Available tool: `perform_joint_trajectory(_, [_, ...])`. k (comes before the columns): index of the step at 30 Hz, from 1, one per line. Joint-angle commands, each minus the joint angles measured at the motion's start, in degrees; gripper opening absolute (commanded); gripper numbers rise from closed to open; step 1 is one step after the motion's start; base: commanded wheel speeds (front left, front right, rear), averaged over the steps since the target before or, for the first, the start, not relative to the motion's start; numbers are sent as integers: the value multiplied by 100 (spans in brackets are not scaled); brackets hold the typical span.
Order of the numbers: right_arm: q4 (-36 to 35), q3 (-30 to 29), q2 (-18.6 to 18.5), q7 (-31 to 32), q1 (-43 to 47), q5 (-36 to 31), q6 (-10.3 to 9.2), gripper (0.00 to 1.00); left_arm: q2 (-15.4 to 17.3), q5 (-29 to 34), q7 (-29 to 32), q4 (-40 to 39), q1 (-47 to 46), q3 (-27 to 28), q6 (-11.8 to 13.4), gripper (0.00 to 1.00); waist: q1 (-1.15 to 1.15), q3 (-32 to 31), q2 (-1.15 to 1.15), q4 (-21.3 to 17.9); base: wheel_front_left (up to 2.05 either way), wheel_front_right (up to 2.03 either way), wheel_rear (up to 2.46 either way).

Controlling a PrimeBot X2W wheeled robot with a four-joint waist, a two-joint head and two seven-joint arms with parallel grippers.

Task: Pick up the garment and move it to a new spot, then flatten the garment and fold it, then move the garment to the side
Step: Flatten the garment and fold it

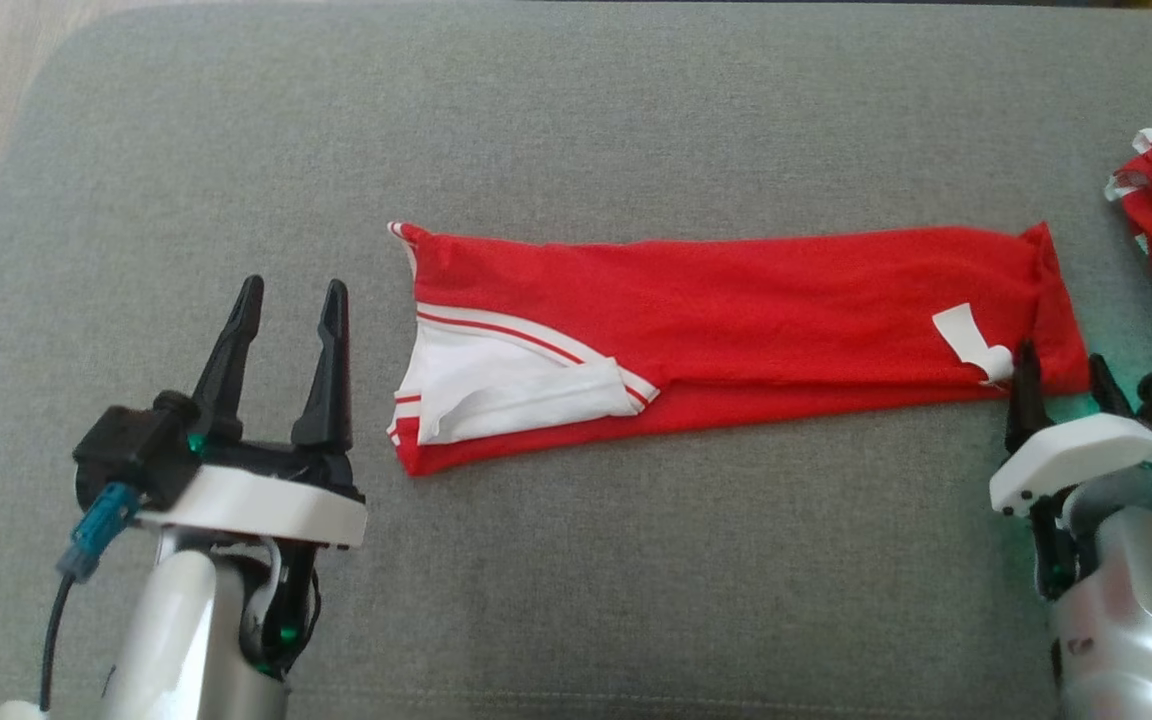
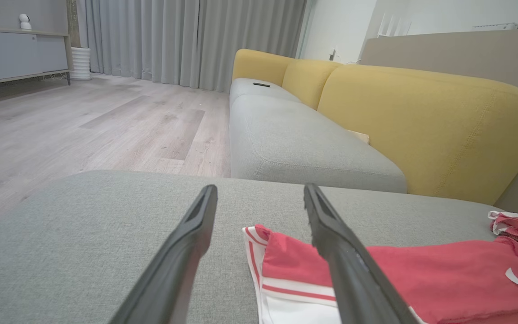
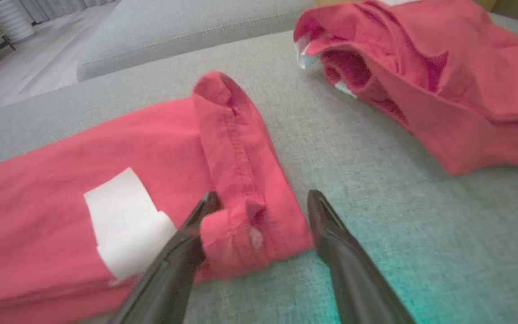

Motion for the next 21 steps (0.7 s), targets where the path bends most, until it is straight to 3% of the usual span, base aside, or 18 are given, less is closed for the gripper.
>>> perform_joint_trajectory(1, [-44,-4,58,7,-218,-128,-5,100,24,2,-33,-149,-276,183,-28,100,0,15,0,9,0,0,0])
perform_joint_trajectory(6, [274,-403,154,2,-336,-377,-5,100,17,0,-34,-110,-269,160,-33,100,0,29,0,-7,0,0,0])
perform_joint_trajectory(11, [587,-375,203,17,-453,-411,-5,100,14,-18,-34,-99,-270,108,-35,100,0,9,0,-51,0,0,0])
perform_joint_trajectory(12, [637,-353,207,11,-473,-400,-5,51,14,-20,-34,-94,-268,102,-35,100,0,-3,0,-62,0,0,0])
perform_joint_trajectory(13, [666,-334,210,-15,-499,-380,-5,18,13,-22,-34,-88,-265,95,-35,100,0,-15,0,-73,0,0,0])
perform_joint_trajectory(14, [684,-313,212,-49,-520,-366,-5,0,13,-25,-34,-81,-261,89,-35,100,0,-30,0,-82,0,0,0])
perform_joint_trajectory(21, [485,-509,-30,-273,-516,-564,-5,0,12,-26,-34,-48,-214,113,-36,100,0,-157,0,-160,0,0,0])
